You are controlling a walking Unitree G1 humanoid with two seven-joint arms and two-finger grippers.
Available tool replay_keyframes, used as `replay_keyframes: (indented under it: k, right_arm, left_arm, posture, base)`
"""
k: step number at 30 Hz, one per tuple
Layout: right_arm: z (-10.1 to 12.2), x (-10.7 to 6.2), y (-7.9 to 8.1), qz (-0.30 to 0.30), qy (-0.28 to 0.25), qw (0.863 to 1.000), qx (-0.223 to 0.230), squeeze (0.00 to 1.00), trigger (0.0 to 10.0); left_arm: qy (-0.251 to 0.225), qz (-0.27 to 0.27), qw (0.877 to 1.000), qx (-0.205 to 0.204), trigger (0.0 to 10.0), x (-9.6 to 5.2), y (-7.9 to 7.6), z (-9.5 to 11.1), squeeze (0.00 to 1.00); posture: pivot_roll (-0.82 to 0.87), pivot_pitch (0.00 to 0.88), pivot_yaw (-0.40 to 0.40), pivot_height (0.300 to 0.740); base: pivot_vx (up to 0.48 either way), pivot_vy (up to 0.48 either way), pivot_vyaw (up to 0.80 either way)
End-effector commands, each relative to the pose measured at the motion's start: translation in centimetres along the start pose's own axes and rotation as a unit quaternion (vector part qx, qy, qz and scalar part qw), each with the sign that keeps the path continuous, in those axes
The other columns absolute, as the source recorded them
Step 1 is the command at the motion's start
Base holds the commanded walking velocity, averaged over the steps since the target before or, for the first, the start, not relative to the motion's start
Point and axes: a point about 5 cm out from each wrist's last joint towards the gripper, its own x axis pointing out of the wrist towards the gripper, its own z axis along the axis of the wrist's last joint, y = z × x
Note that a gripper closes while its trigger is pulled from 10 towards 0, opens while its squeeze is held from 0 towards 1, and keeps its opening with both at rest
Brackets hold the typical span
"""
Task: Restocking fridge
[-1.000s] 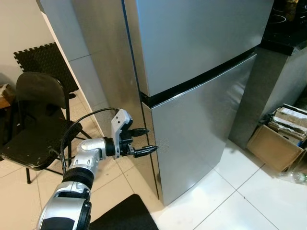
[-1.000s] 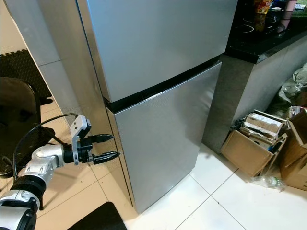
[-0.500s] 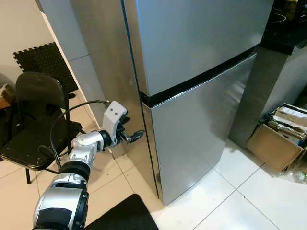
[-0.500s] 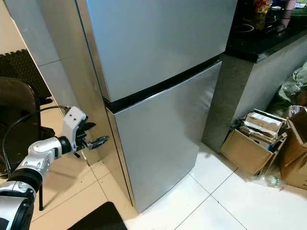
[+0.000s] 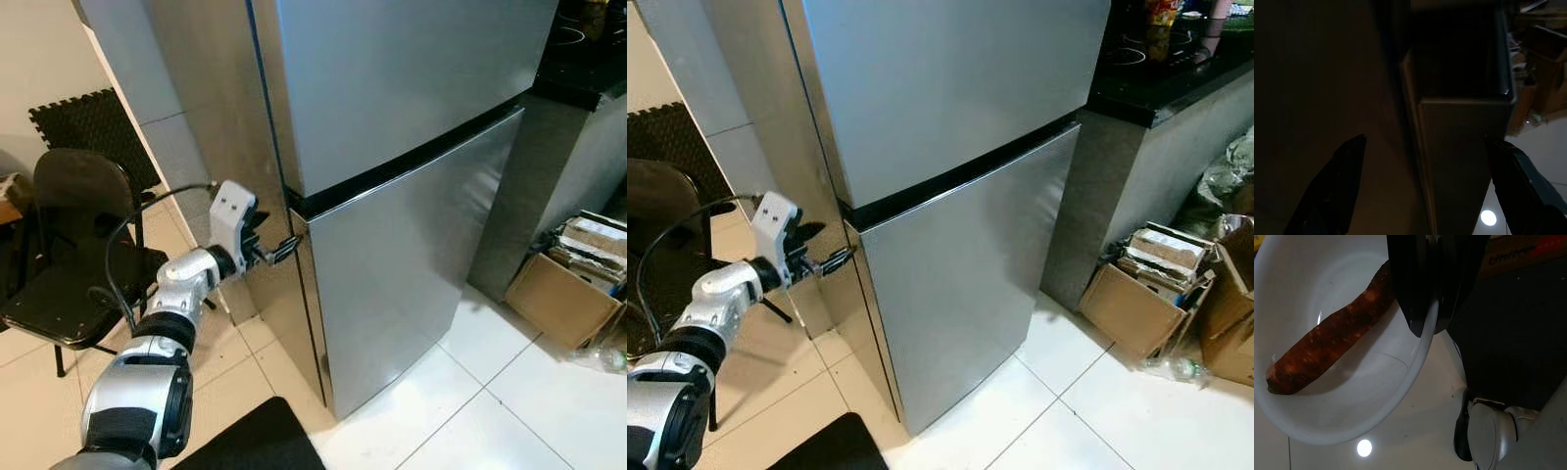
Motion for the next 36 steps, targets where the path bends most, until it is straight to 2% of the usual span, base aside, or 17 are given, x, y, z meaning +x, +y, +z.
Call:
replay_keyframes:
  k: [1,14,15,17,18,22,23,35,36]
  right_arm:
    - [0.0,0.0,0.3,-0.001,-0.004,1.000,0.000,0.00,10.0]
    - [-0.4,-0.1,0.3,-0.003,-0.002,1.000,0.004,0.00,10.0]
    - [-0.4,-0.1,0.3,-0.004,-0.001,1.000,0.005,0.00,10.0]
    - [-0.4,-0.1,0.3,-0.004,-0.001,1.000,0.005,0.00,10.0]
    - [-0.5,-0.1,0.2,-0.004,-0.001,1.000,0.005,0.00,10.0]
    - [-0.5,-0.1,0.2,-0.006,-0.001,1.000,0.005,0.00,10.0]
    - [-0.5,-0.1,0.1,-0.006,-0.001,1.000,0.006,0.00,10.0]
    - [-0.5,-0.1,0.1,-0.007,-0.001,1.000,0.008,0.00,10.0]
    - [-0.5,-0.1,0.2,-0.007,-0.001,1.000,0.009,0.00,10.0]
  left_arm:
    - [-0.008,-0.011,1.000,0.000,10.0,0.6,-0.5,0.3,0.00]
    - [-0.009,-0.017,1.000,0.014,10.0,1.5,-0.9,0.8,0.00]
    - [-0.012,-0.036,0.999,0.008,10.0,1.7,-1.3,0.8,0.00]
    - [-0.012,-0.036,0.999,0.008,10.0,1.7,-1.3,0.8,0.00]
    - [-0.014,-0.057,0.998,0.006,10.0,1.9,-1.7,0.7,0.00]
    - [-0.014,-0.080,0.997,0.006,10.0,2.1,-2.2,0.6,0.00]
    - [-0.012,-0.081,0.997,0.008,10.0,2.1,-2.2,0.6,1.00]
    - [-0.004,-0.076,0.997,0.018,10.0,2.1,-2.2,0.4,1.00]
    - [0.001,-0.061,0.998,0.025,10.0,2.1,-2.1,0.4,0.00]
  posture:
    - [-0.11,0.000,0.073,0.740]
    - [-0.12,0.000,0.078,0.740]
    - [-0.12,0.000,0.080,0.740]
    - [-0.12,0.000,0.080,0.740]
    - [-0.13,0.000,0.081,0.740]
    - [-0.13,0.000,0.085,0.740]
    - [-0.13,0.000,0.085,0.740]
    - [-0.13,0.000,0.087,0.740]
    - [-0.13,0.000,0.089,0.740]
  base:
    - [0.000,0.000,0.00]
    - [0.000,0.000,0.00]
    - [0.000,0.000,0.00]
    - [0.000,0.000,0.00]
    - [0.000,0.000,0.00]
    - [0.000,0.000,0.00]
    - [0.000,0.000,0.00]
    - [0.000,0.000,0.00]
    - [0.000,0.000,0.00]
